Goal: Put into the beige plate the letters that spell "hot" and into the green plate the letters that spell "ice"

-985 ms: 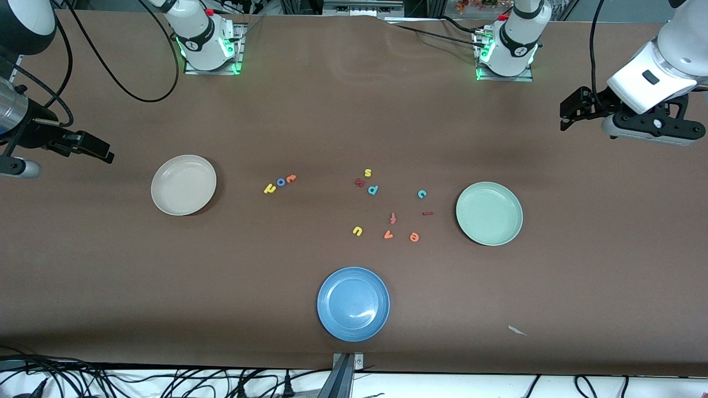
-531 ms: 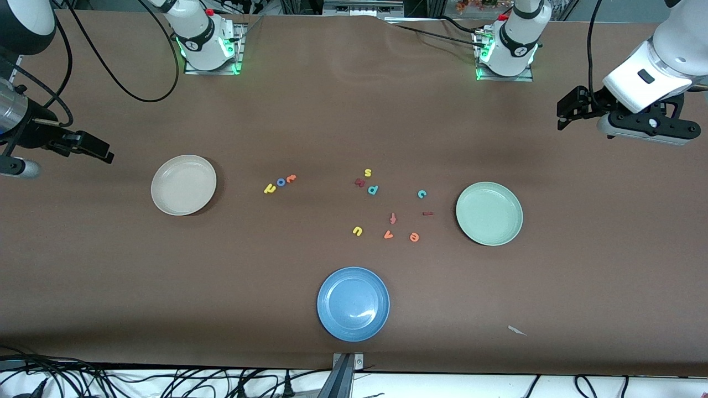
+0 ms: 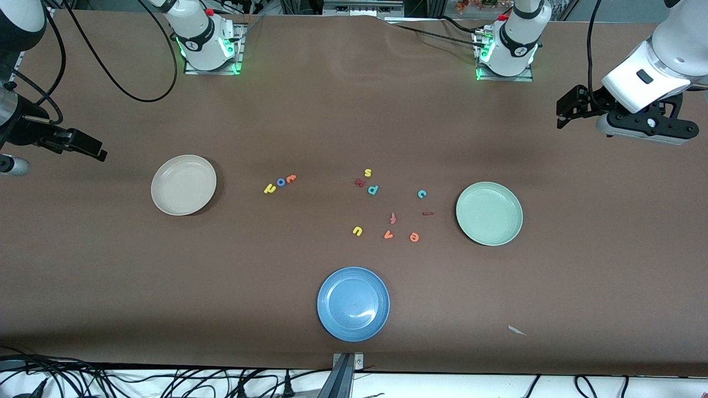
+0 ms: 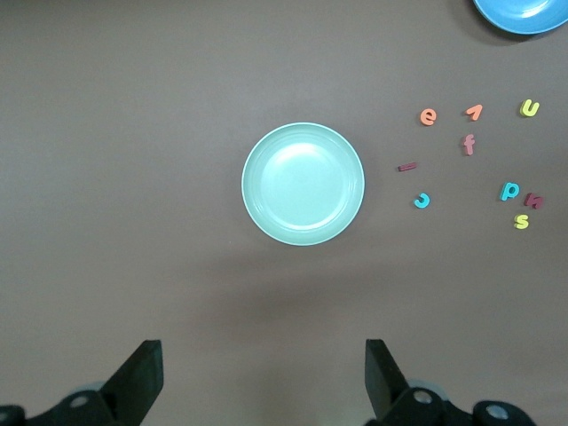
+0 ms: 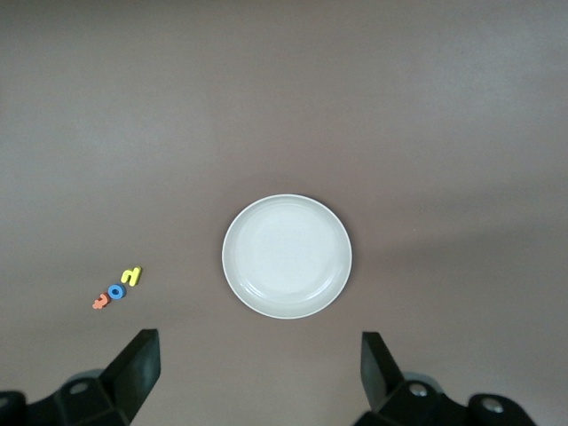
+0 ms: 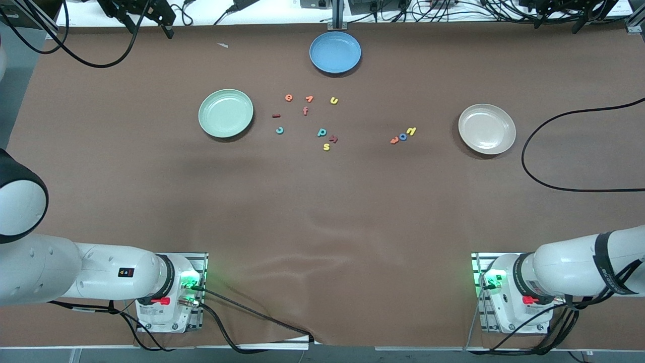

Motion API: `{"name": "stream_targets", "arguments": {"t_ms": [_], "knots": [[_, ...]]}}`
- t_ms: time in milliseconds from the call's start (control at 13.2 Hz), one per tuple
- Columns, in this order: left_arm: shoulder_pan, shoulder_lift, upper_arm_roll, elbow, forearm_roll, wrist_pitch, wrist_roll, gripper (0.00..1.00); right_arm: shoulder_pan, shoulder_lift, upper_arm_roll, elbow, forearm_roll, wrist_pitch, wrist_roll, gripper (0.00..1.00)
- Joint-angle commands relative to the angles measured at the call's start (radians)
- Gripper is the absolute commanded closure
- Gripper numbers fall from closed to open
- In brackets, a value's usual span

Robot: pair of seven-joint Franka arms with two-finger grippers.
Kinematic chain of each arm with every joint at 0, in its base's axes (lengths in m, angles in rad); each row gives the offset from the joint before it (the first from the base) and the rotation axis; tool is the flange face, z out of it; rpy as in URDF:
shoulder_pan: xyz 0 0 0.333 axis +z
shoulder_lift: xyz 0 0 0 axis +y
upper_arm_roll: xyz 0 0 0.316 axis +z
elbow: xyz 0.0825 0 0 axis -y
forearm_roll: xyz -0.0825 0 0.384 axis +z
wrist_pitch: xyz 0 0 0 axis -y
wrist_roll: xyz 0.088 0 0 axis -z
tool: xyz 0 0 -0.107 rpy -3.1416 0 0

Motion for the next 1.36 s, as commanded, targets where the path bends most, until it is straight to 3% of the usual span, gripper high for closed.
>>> {"name": "stream_targets", "arguments": {"t_ms": [0,1289], "knots": [[0.011,0.000,-0.011,0.010,0.011,-0.017,0.005,0.00,-0.006,-0.012,0.002,0.006,0.009,-0.038,0.011,0.00],[0.010,-0.002,-0.014,0.010,0.011,-0.020,0.005,0.00,-0.003,-0.013,0.013,-0.006,0.006,-0.052,0.011,0.00]]}}
